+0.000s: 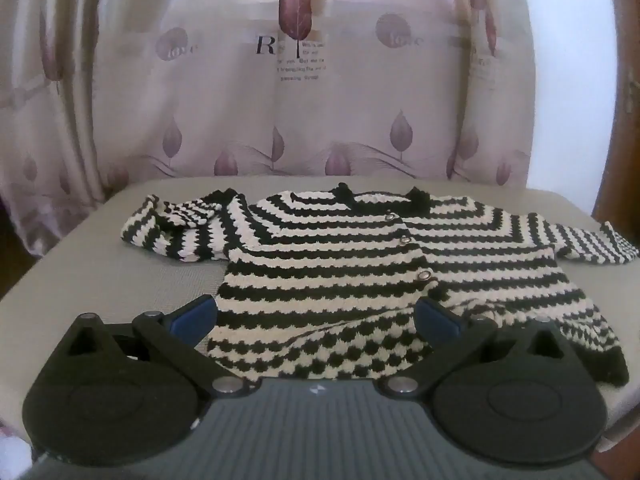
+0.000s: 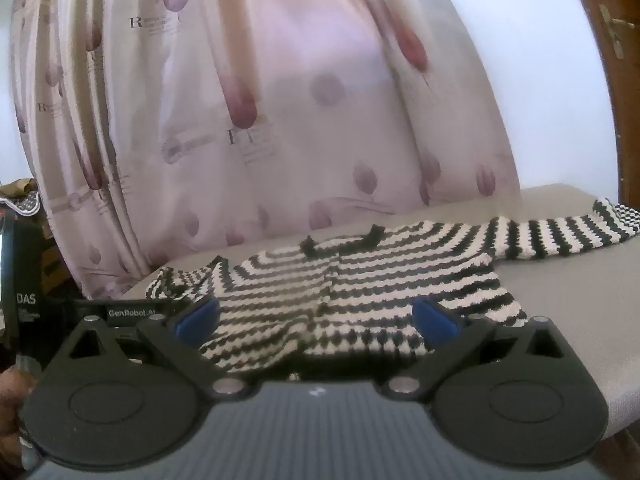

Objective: Fold small clothes
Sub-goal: 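Move both grippers toward the striped cardigan lying flat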

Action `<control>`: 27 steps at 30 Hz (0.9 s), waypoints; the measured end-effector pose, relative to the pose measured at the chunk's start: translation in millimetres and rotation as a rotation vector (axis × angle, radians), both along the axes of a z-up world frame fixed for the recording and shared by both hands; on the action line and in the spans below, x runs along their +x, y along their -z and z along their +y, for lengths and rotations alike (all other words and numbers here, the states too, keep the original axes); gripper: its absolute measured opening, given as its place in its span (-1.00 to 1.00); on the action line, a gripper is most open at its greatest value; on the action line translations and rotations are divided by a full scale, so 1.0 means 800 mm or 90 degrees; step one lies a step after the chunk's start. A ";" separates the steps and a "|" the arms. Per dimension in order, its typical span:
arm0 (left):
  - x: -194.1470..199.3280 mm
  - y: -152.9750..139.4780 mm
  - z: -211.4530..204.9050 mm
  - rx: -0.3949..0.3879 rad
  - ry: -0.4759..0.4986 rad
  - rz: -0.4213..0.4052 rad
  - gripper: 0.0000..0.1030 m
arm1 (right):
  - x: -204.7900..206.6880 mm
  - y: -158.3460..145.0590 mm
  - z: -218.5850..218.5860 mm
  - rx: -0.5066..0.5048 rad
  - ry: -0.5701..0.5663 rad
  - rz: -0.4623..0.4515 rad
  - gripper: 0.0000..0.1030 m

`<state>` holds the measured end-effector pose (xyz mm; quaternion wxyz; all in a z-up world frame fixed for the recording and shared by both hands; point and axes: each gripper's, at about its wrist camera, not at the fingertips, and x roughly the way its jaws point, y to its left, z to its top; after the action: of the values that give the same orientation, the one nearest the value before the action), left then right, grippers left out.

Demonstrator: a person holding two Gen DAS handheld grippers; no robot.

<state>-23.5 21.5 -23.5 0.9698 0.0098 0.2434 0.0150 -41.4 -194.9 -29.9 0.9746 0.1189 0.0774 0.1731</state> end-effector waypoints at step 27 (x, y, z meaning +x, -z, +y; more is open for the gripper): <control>-0.040 -0.022 0.012 0.005 0.000 -0.028 1.00 | -0.037 -0.009 0.017 -0.028 -0.009 -0.047 1.00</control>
<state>-55.7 31.3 -6.1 0.9748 0.0132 0.2221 0.0163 -71.2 -181.5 -23.0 0.9780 0.0907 0.0462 0.1823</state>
